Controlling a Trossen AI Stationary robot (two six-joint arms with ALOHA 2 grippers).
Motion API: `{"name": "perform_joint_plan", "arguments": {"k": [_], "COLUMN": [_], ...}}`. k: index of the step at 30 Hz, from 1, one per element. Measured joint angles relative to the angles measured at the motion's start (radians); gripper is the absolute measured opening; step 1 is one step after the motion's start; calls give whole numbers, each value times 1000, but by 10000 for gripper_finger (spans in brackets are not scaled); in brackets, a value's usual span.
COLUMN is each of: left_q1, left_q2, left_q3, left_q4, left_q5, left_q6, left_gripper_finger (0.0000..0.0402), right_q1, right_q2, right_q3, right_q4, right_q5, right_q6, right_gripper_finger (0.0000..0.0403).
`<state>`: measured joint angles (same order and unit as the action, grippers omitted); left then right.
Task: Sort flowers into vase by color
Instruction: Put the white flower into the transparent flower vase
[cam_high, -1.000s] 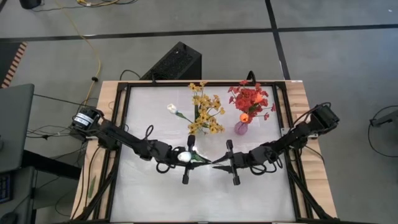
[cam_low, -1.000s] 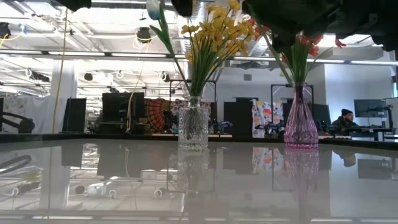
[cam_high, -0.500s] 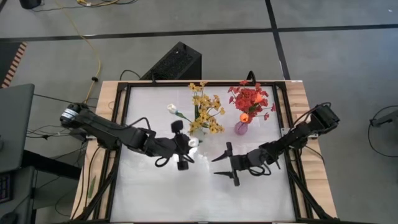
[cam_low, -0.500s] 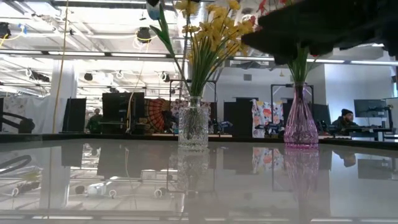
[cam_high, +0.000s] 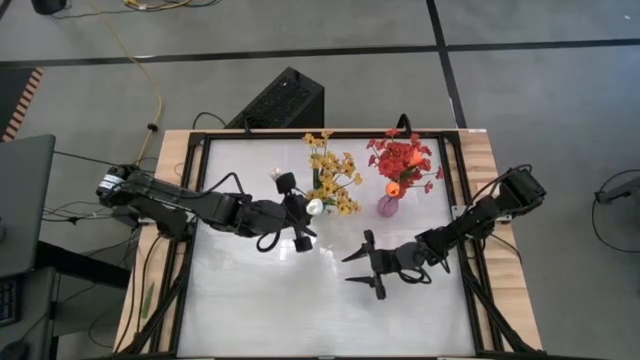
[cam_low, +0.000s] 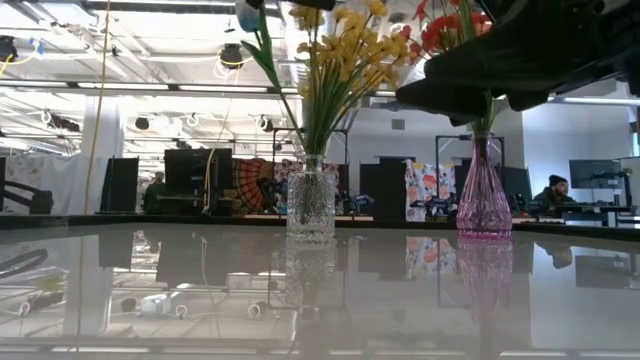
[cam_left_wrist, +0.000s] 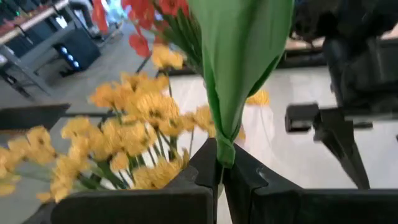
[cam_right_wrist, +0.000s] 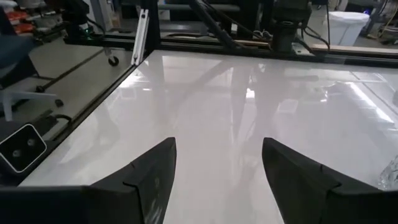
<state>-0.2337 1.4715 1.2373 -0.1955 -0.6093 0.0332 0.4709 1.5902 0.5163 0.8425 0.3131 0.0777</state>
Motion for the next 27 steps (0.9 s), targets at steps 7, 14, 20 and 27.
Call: {"name": "perform_joint_plan", "arguments": {"k": [7,14,20,27], "left_q1": [5,5,4,3], "left_q2": [0,0,0,0], "left_q3": [0,-74,-149,-156], "left_q4": [62,167,259,247], "left_q5": [-5,-98,-112,-181], "left_q6": [53,54,32,-73], "left_gripper_finger": [0,0,0,0], "right_q1": [0,0,0,-1], "right_q2": [0,0,0,0], "right_q3": [0,-1,-1,-1], "right_q4": [-17,-52,-57,-65], "right_q5": [0,1,1,1], "right_q6": [2,2,2,2], "right_gripper_finger": [265,265,265,265]}}
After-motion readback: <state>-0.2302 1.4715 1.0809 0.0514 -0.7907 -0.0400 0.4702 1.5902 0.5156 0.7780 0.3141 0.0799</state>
